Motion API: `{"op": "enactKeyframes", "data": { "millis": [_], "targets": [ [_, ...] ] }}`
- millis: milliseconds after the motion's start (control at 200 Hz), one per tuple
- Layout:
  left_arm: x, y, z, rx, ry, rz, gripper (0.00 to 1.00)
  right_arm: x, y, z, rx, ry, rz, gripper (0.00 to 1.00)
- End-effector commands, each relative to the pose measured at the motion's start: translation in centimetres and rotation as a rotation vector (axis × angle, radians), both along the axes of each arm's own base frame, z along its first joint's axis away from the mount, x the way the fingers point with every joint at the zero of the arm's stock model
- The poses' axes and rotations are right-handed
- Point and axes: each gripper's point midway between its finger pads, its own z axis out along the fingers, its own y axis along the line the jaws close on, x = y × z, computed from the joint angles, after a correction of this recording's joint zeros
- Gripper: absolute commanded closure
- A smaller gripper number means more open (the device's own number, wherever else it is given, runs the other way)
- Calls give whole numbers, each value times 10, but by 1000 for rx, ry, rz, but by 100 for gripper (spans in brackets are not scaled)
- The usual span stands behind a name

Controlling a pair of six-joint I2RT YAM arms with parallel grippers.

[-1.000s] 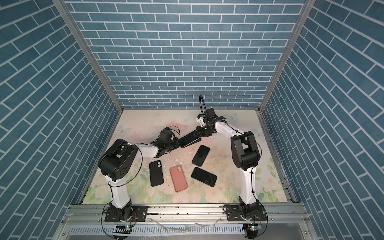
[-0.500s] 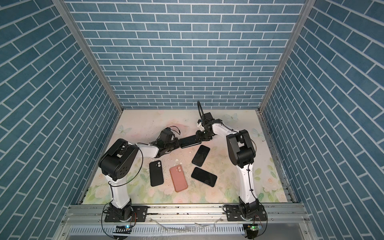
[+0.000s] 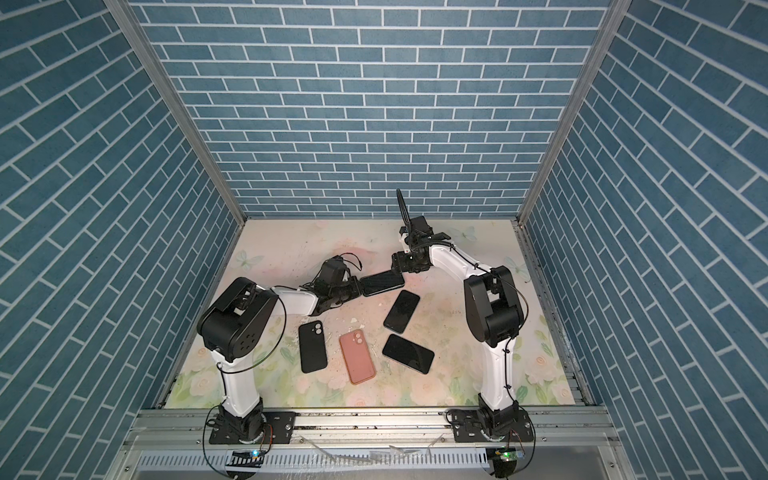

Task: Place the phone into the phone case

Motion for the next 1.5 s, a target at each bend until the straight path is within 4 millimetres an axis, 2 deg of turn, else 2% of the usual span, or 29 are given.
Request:
{"op": "enactKeyframes", "data": {
  "millis": [0, 160, 190, 205, 275, 395, 660, 935, 1135, 1271, 1371, 1496],
  "targets": [
    [-8, 5, -10, 35, 31, -13, 81, -1, -2, -10, -30, 19, 42, 27],
    [-7, 6, -10, 30, 35, -12, 82, -3, 9, -36, -30, 111, 88, 26],
    [-7, 6, -10, 30, 35, -13, 82, -1, 10, -35, -28, 112, 92, 27],
    [-7, 6, -11, 30, 36, -12, 82, -2, 10, -48, -38, 139, 90, 27],
    [-7, 6, -9, 30, 32, -12, 82, -1, 10, -62, -56, 172, 86, 28],
    [-6, 7, -9, 29, 33, -9, 82, -3, 9, -82, -96, 215, 80, 34],
    [-6, 10, -9, 21, 32, 2, 82, -25, -2, -114, -314, 226, 123, 52],
    [-5, 10, -6, 14, 28, 1, 82, -44, -4, -118, -420, 183, 155, 63],
    [-7, 10, -5, 9, 28, 3, 82, -59, 3, -127, -420, 200, 165, 70],
    [-9, 13, -5, 12, 27, 7, 82, -67, 9, -128, -387, 217, 168, 71],
    [-11, 14, -3, 13, 25, 7, 81, -71, 14, -124, -345, 224, 167, 69],
    [-12, 19, 2, 15, 21, 14, 80, -66, 20, -98, -253, 205, 145, 62]
  ]
}}
